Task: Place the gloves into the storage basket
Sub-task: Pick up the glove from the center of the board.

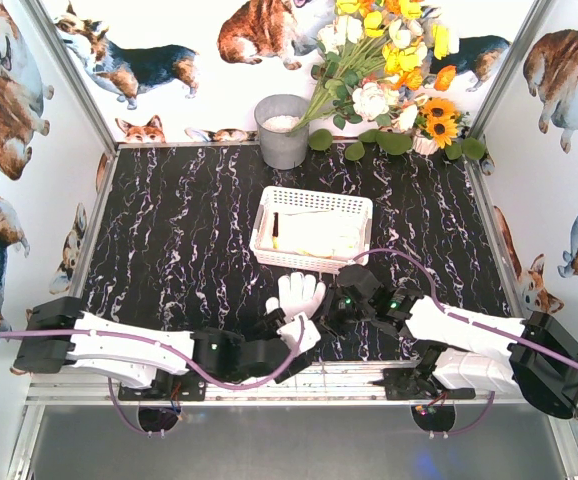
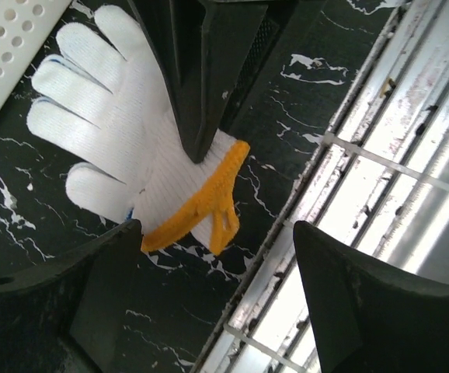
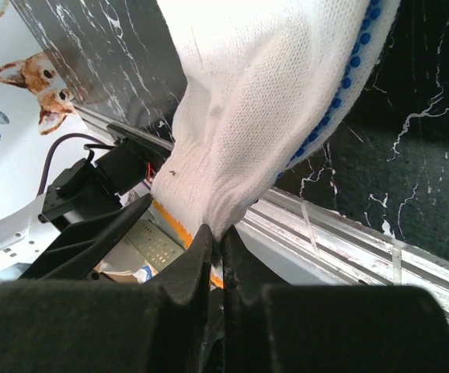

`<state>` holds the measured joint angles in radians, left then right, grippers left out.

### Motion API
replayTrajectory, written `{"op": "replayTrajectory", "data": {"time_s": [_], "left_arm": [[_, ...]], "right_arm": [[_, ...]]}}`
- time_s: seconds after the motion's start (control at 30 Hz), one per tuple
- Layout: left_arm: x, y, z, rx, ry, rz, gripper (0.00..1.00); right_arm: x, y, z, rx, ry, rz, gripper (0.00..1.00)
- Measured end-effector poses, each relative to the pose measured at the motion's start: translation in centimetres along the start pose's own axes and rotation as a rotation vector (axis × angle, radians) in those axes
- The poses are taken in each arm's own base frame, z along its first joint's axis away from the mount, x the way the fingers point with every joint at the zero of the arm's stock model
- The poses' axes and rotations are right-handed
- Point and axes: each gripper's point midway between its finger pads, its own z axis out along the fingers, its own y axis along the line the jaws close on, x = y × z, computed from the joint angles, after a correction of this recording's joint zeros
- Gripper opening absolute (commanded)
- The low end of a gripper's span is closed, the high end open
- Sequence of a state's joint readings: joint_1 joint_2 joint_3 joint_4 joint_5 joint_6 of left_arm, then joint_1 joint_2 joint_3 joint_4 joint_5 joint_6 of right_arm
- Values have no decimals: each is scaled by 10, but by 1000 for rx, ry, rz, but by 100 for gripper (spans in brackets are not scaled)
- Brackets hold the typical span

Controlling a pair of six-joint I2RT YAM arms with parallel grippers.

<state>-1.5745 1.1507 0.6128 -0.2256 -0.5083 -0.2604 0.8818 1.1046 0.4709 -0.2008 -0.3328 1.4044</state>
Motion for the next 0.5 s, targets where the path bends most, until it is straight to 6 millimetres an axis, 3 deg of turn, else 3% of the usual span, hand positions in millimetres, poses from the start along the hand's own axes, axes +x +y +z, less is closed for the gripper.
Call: {"op": "replayTrajectory", "data": {"time_s": [0.23,0.5], "left_arm": [[6,4,18,-54,16,83,70],[4,12,35,-73,20,101,49]], "right_arm": [[1,3,-1,-9,10,16,0],[5,13,-2,-52,38,16,0]]}}
